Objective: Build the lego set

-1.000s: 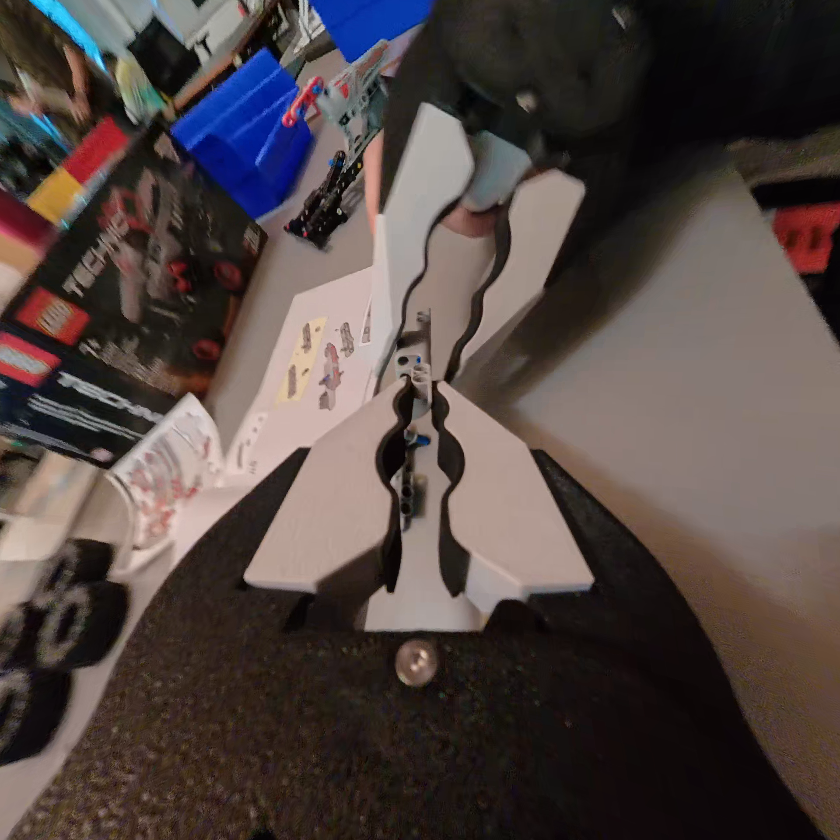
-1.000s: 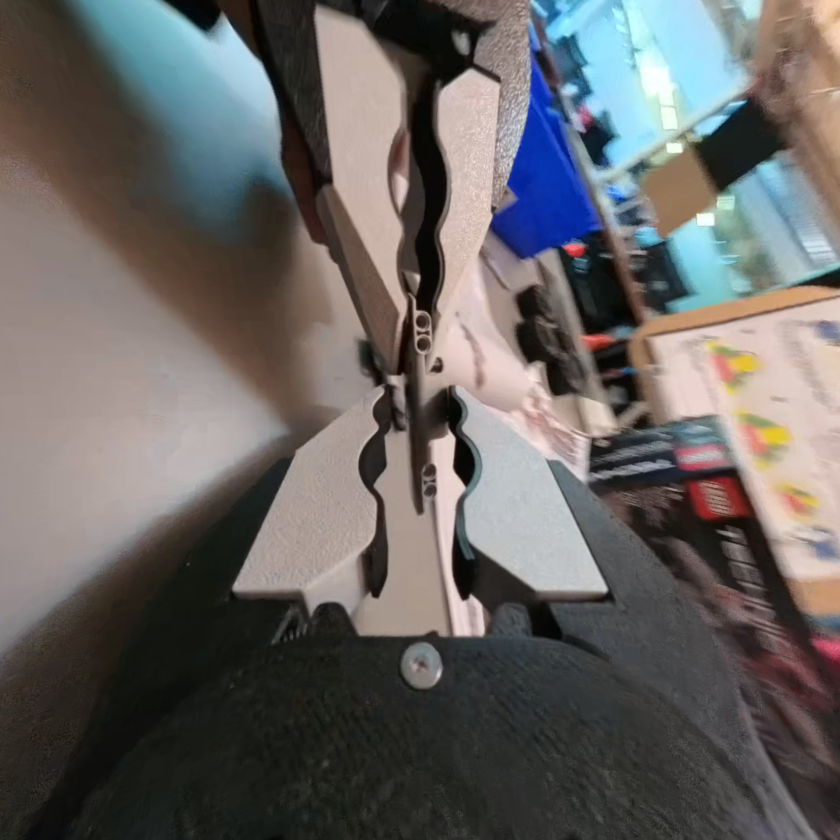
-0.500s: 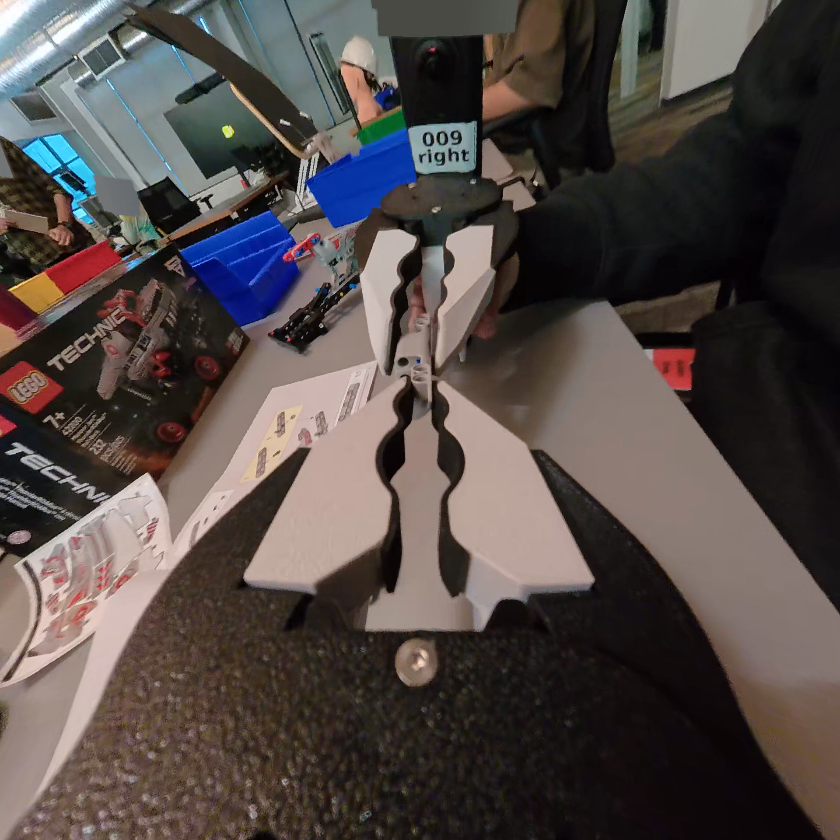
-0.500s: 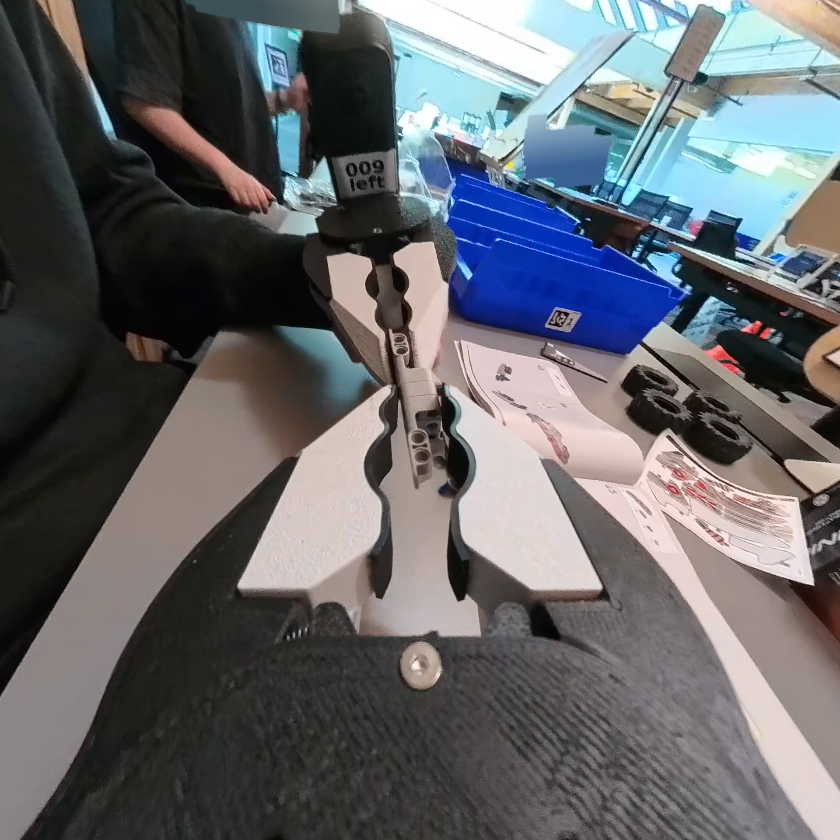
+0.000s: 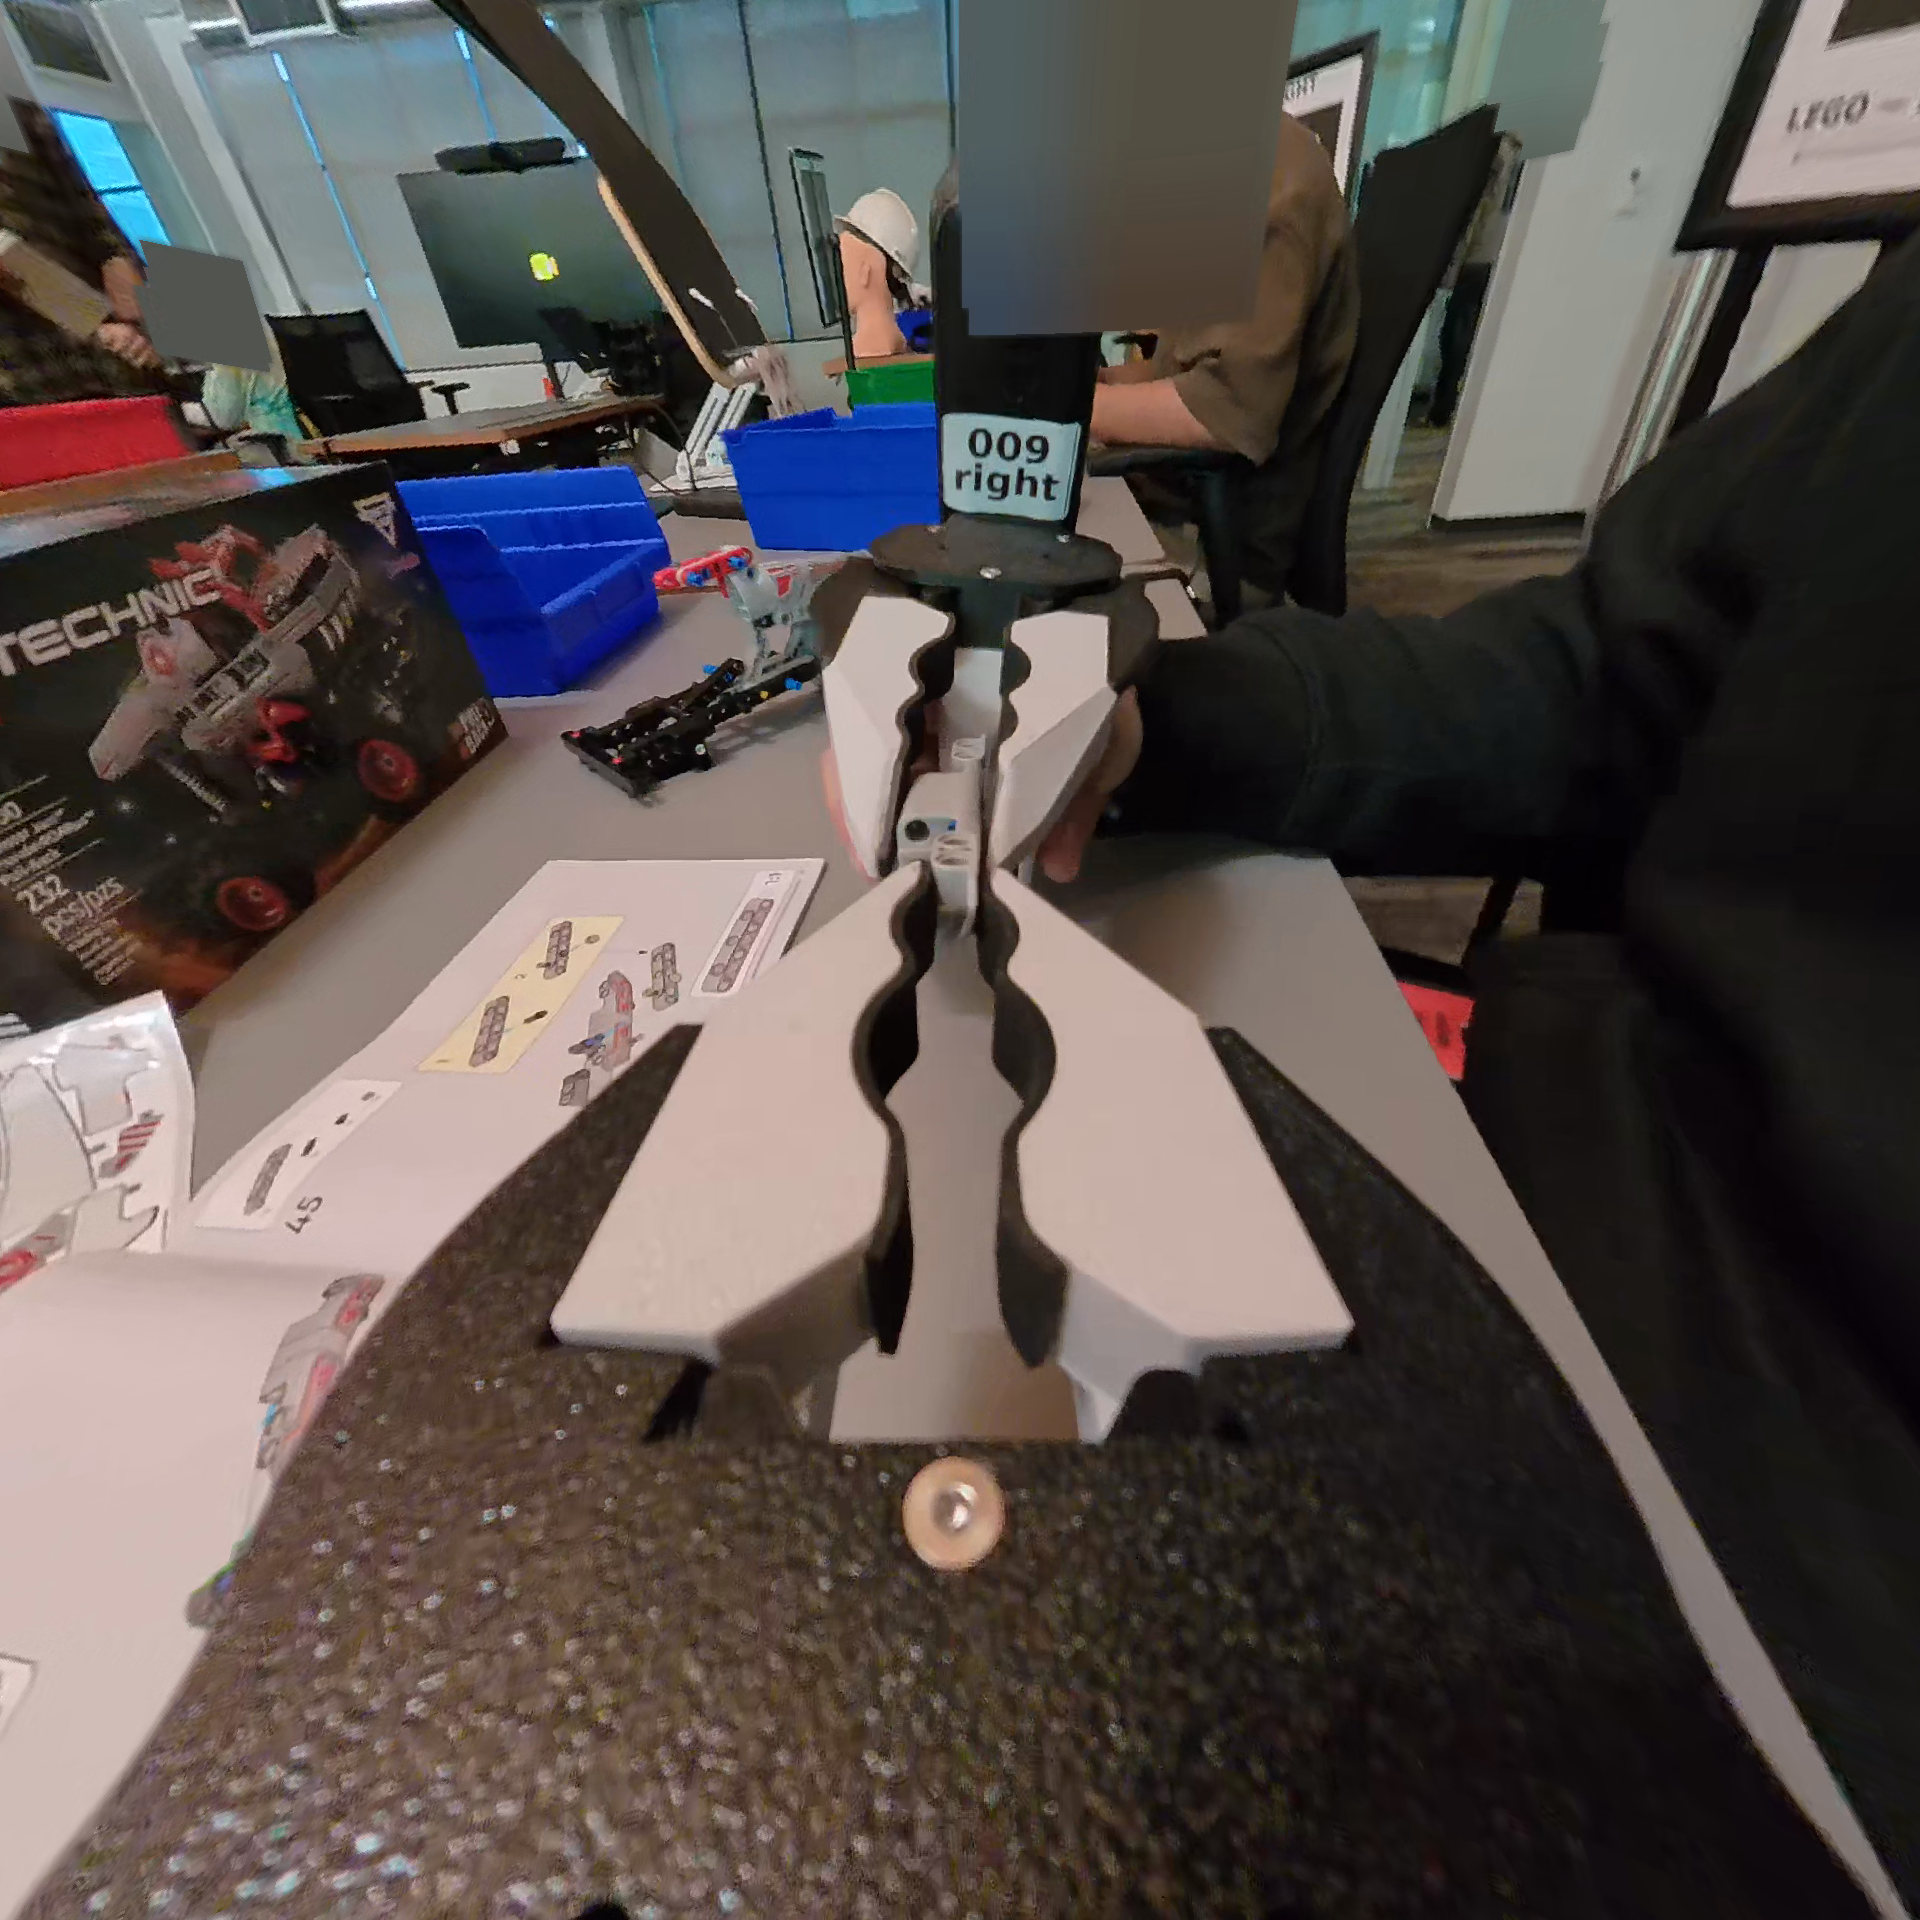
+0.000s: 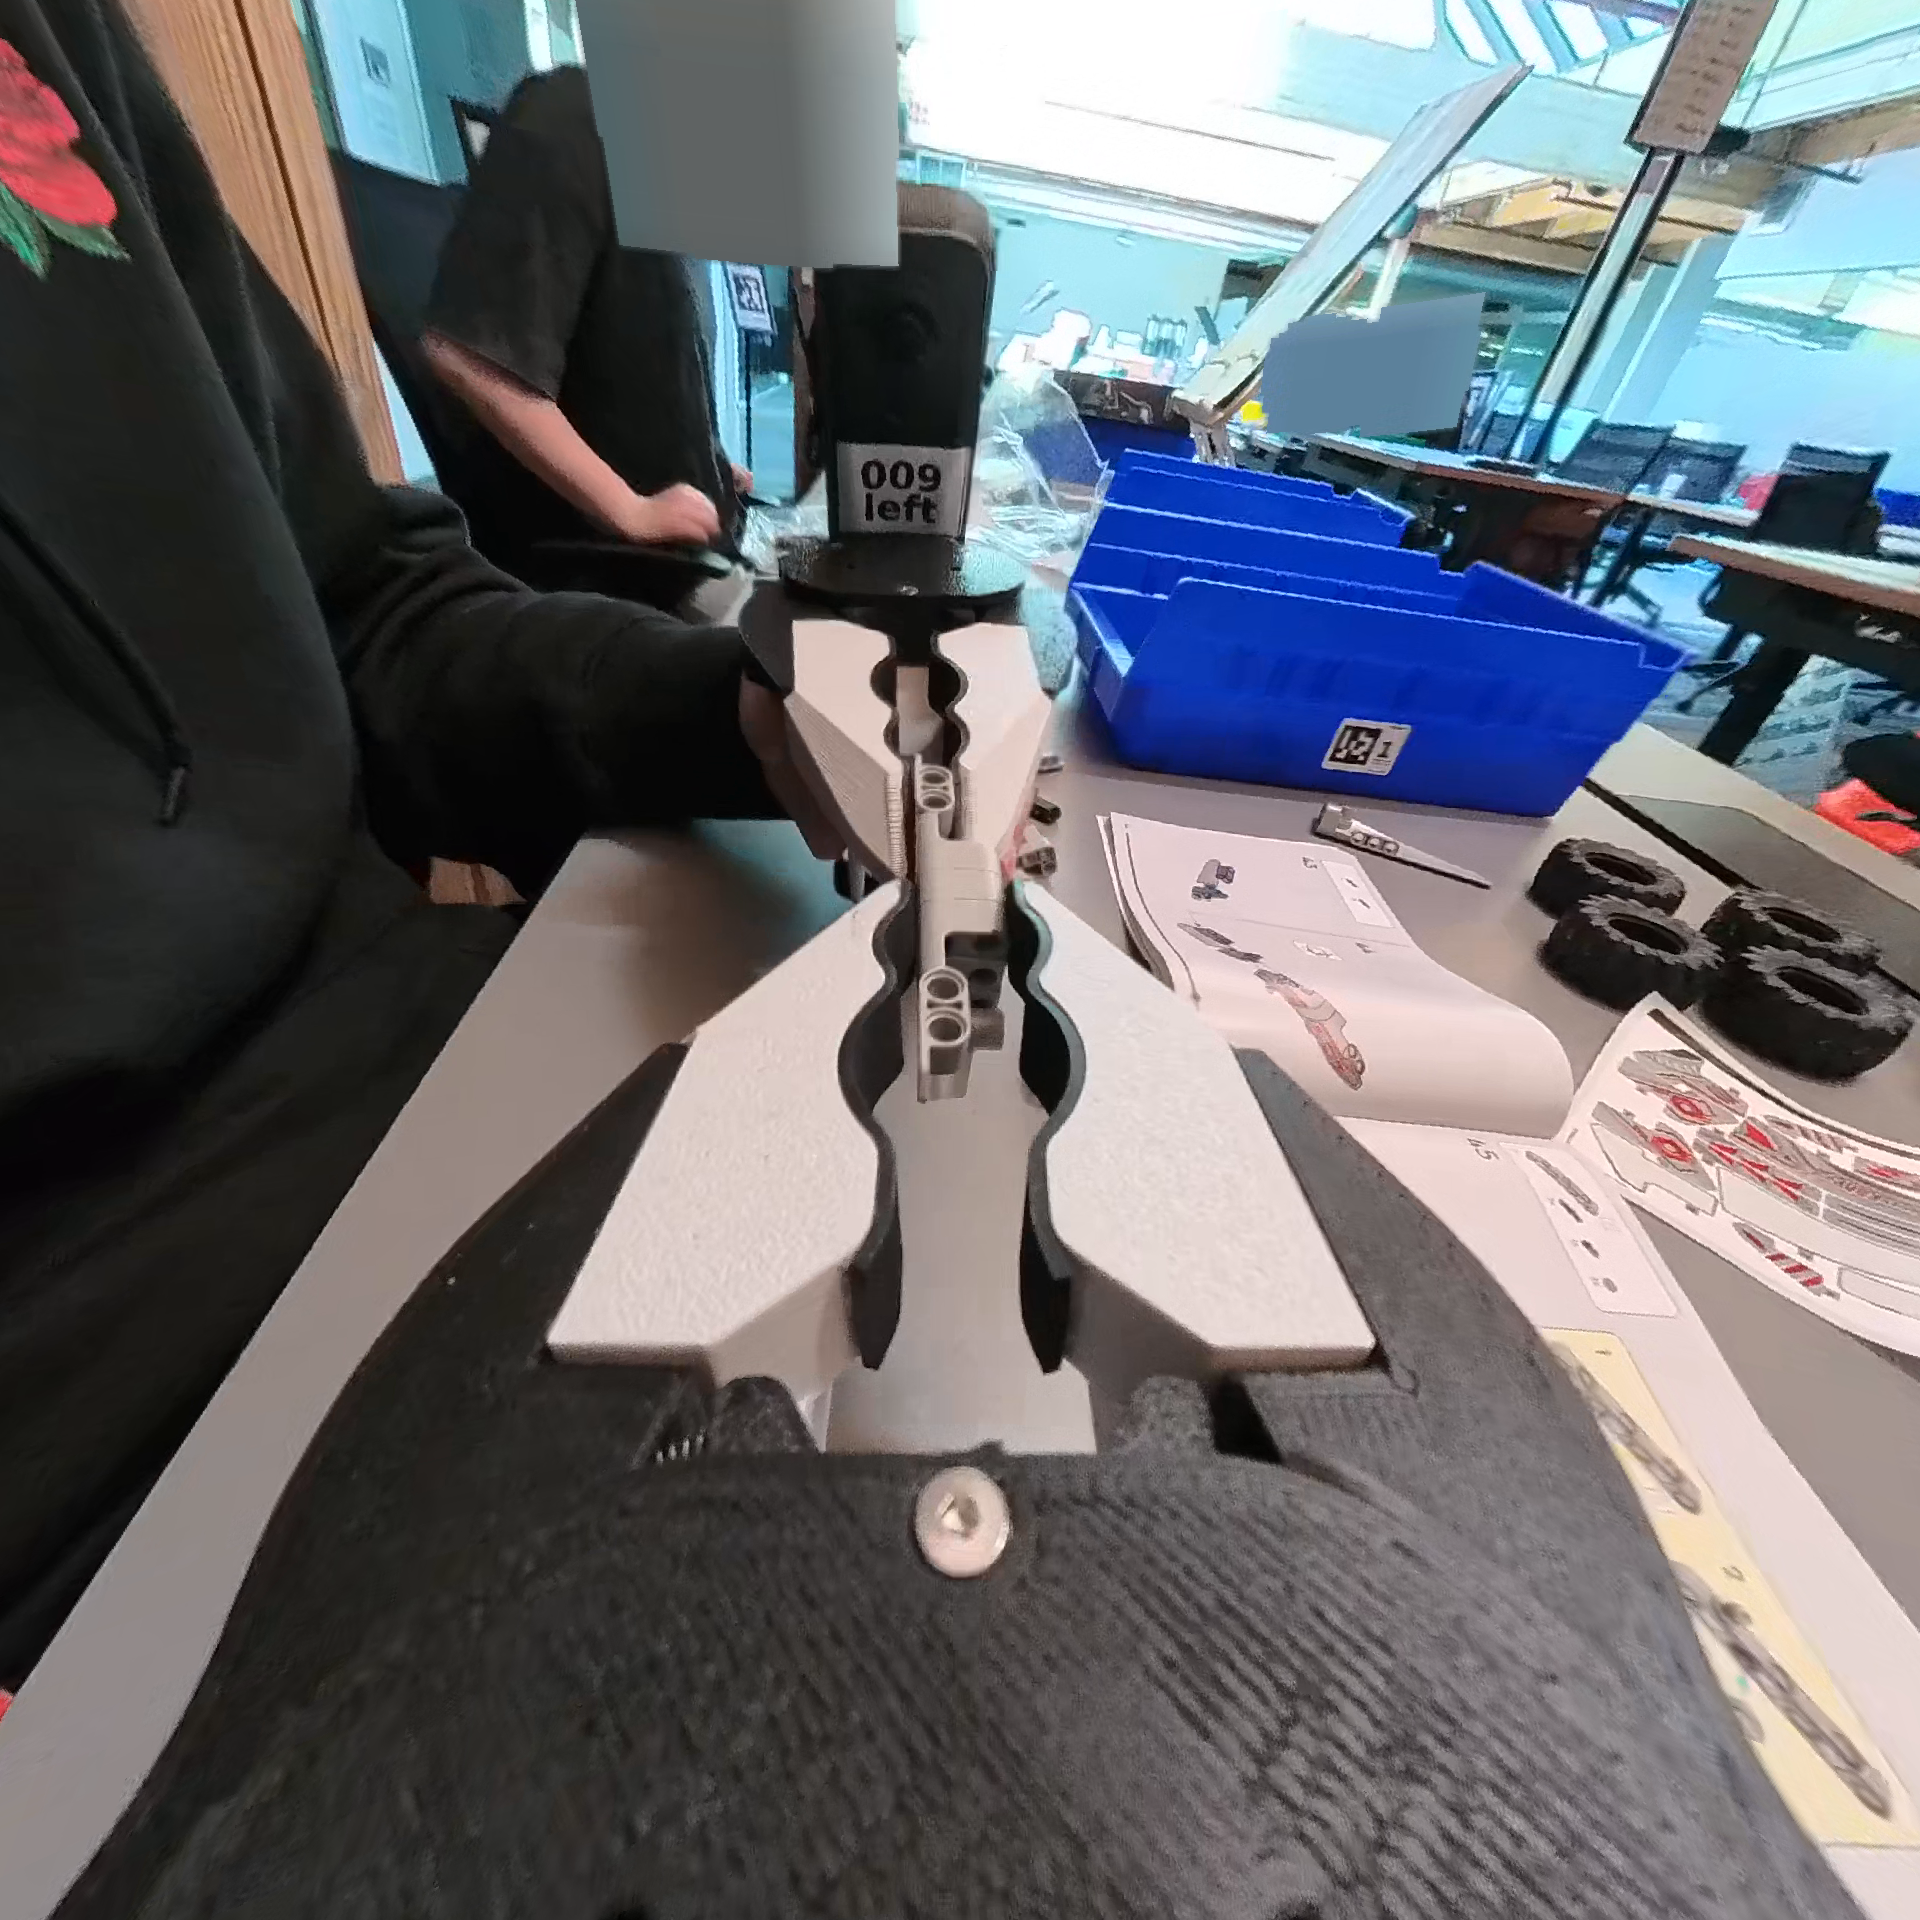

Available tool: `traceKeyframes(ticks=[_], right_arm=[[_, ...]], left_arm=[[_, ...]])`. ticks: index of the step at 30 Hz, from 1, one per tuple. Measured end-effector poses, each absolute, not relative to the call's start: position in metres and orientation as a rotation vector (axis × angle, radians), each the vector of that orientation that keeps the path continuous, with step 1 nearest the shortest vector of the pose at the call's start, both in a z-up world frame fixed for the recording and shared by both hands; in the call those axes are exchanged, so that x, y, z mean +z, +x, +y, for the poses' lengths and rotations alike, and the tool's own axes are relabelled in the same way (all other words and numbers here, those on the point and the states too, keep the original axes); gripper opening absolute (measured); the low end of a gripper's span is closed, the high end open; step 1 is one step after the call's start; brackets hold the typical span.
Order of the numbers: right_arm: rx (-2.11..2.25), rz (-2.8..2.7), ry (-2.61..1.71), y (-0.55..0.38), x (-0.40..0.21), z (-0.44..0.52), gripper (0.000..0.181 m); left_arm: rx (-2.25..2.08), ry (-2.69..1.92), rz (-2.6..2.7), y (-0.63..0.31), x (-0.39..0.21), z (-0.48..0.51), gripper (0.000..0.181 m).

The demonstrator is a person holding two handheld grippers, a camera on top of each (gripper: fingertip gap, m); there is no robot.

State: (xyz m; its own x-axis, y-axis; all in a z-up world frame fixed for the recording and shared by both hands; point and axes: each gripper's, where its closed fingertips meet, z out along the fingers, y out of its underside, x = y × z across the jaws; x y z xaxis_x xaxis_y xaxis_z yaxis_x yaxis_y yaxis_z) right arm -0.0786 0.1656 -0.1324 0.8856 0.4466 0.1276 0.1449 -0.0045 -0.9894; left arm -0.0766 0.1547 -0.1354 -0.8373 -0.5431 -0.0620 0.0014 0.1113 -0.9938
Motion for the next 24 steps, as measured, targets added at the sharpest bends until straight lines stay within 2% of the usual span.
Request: traceKeyframes(ticks=[10,12,18,24], right_arm=[[0.362,-0.437,-1.536,-0.074,-0.125,0.164,0.016],[0.357,-0.444,-1.573,-0.071,-0.129,0.16,0.016],[0.384,-0.407,-1.602,-0.044,-0.132,0.14,0.015],[0.43,-0.406,-1.686,-0.041,-0.142,0.148,0.015]], left_arm=[[-1.877,-0.622,1.932,-0.074,-0.128,0.153,0.005],[-1.867,-0.642,1.97,-0.075,-0.13,0.156,0.02],[-1.388,-0.824,2.184,-0.065,-0.168,0.216,0.025],[-1.084,-0.651,2.371,-0.067,-0.209,0.214,0.032]])
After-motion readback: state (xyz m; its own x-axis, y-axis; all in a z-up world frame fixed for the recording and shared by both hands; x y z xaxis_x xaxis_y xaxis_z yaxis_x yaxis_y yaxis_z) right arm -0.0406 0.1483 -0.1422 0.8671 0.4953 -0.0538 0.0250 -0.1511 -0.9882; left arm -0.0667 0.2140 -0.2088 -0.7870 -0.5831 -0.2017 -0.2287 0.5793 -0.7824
